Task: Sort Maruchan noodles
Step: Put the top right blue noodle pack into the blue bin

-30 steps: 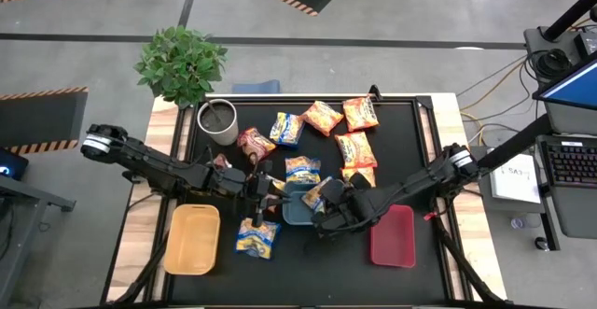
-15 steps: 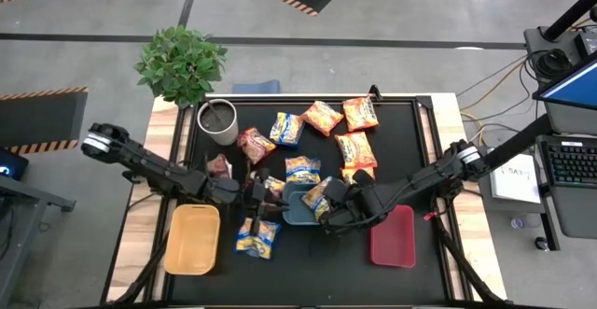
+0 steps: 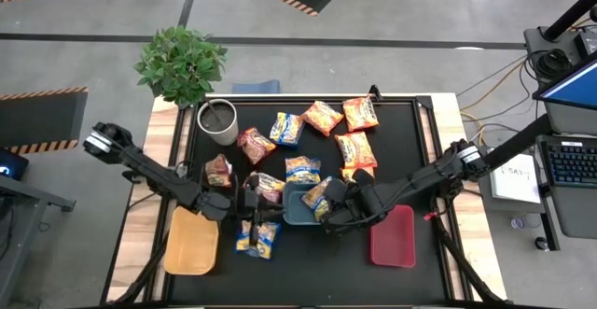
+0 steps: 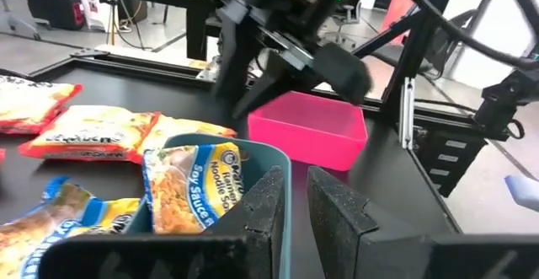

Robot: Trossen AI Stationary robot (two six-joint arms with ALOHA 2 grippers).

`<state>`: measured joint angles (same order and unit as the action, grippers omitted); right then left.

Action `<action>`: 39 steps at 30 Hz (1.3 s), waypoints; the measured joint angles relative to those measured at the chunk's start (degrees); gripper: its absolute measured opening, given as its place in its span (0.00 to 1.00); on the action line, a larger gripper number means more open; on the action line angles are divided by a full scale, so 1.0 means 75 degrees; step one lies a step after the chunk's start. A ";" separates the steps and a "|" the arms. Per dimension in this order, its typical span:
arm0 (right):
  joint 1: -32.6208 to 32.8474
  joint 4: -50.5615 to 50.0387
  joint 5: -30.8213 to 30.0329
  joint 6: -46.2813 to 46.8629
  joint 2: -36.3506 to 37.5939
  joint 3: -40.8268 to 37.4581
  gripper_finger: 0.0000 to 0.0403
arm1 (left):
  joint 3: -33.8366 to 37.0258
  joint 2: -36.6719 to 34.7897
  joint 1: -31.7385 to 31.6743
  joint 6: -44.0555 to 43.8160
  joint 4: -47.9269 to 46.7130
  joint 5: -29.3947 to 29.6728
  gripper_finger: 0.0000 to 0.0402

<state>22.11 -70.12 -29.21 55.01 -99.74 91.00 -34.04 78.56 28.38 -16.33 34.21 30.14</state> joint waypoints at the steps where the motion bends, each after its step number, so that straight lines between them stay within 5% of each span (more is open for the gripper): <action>1: -0.0003 -0.0106 -0.0149 -0.0024 0.0017 -0.0023 0.41 | 0.0000 0.0155 0.0029 0.0037 0.0227 -0.0001 0.09; 8: 0.0013 0.0231 -0.0407 -0.0336 0.0765 -0.0877 0.48 | 0.0000 0.1119 0.0099 0.0269 0.1286 -0.0063 0.09; 18: -0.0157 0.4792 0.0577 -0.0722 0.2779 -0.4022 0.46 | -0.0012 0.1730 0.0078 0.0292 0.2065 -0.0012 0.09; 24: -0.0466 0.5893 0.0697 -0.0452 0.3353 -0.5229 0.46 | -0.0462 0.2239 0.0038 0.0624 0.2158 -0.0006 0.09; 39: -0.0675 0.6645 0.0540 -0.0495 0.2439 -0.5404 0.46 | -0.0874 0.2376 0.0040 0.0826 0.1704 -0.0004 0.09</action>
<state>17.04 -20.28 -25.16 51.29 -81.45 50.47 -40.60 96.38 28.68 -10.14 47.00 30.11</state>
